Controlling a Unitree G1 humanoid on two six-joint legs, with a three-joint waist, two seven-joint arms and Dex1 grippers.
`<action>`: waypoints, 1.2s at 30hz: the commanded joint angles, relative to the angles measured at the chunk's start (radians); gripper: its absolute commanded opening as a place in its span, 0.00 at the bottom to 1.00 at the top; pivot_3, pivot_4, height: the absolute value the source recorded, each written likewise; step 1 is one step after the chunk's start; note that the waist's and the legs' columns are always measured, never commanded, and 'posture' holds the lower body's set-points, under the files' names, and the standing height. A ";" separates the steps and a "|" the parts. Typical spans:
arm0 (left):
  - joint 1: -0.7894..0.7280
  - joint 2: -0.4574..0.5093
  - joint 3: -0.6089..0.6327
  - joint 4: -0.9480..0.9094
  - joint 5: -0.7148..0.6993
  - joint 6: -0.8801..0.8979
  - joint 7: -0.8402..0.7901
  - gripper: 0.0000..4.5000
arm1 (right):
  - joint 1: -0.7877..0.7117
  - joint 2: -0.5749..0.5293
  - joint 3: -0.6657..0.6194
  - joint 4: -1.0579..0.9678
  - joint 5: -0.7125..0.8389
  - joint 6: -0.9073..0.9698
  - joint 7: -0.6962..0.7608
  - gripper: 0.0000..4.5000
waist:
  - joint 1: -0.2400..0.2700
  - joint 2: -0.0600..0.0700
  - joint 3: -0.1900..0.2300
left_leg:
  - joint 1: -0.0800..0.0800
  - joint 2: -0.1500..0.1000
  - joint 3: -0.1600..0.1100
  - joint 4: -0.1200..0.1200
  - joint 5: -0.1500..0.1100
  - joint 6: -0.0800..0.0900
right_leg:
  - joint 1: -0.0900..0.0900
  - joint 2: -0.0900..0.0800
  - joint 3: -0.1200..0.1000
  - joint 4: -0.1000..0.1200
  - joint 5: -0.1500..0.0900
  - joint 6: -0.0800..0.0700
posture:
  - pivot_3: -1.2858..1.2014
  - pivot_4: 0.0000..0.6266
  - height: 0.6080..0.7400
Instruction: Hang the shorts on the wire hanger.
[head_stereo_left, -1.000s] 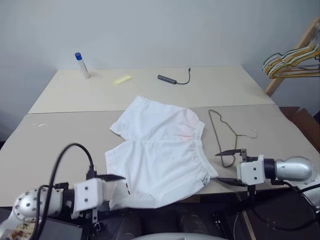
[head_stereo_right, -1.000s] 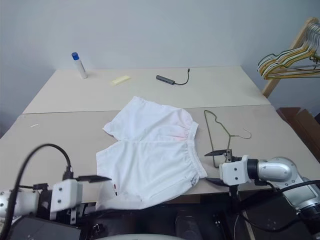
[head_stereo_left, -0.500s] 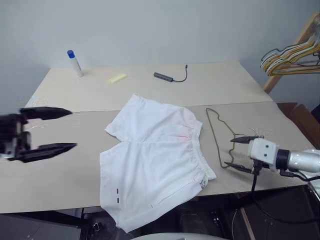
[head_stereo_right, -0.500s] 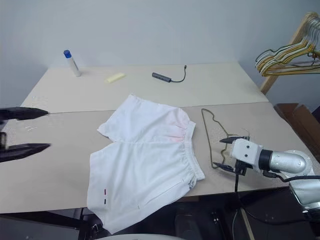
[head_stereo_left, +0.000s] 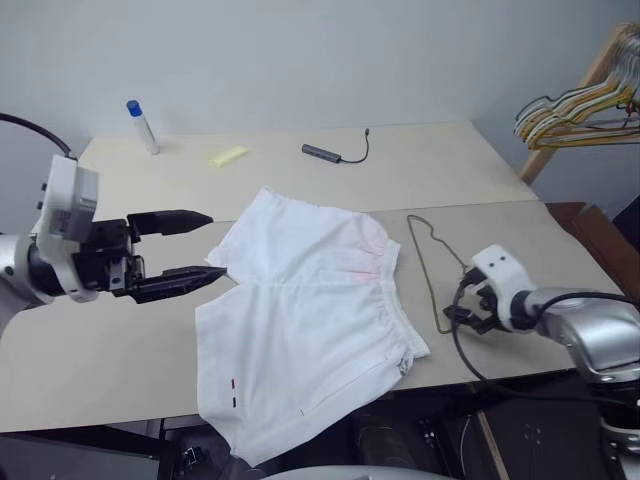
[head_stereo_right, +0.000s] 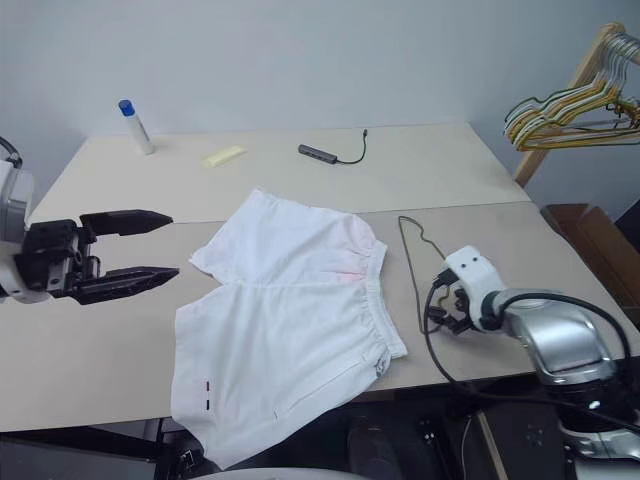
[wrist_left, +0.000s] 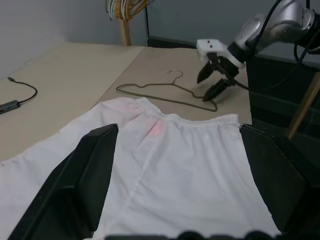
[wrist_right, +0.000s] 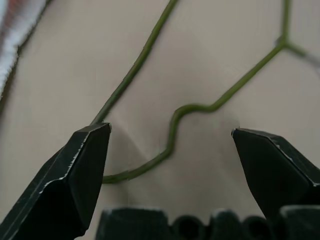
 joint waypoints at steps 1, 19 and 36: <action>-0.010 -0.013 0.004 -0.026 0.007 -0.014 0.009 0.94 | -0.023 0.005 0.032 0.017 -0.042 0.019 -0.048 0.91 | -0.004 -0.001 -0.002 | 0.000 0.000 0.001 0.000 0.000 0.000 | 0.000 0.000 0.001 0.000 0.001 0.001 | 0.50 0.00 1.00; -0.100 -0.206 -0.180 -0.022 0.170 -0.094 0.170 0.94 | -0.008 -0.126 0.093 0.128 -0.257 -0.432 -0.071 0.01 | -0.006 -0.005 -0.010 | 0.000 -0.001 0.000 0.004 0.000 0.000 | 0.002 0.000 0.002 -0.001 0.001 0.001 | 0.48 0.00 1.00; -0.431 -0.307 -0.387 0.286 0.300 -0.073 0.076 0.97 | -0.315 -0.292 0.330 0.684 -1.211 -1.908 -0.771 0.00 | -0.169 -0.005 -0.010 | 0.000 -0.004 0.001 0.004 0.000 0.000 | 0.003 -0.002 0.007 -0.002 0.007 0.012 | 0.44 0.00 1.00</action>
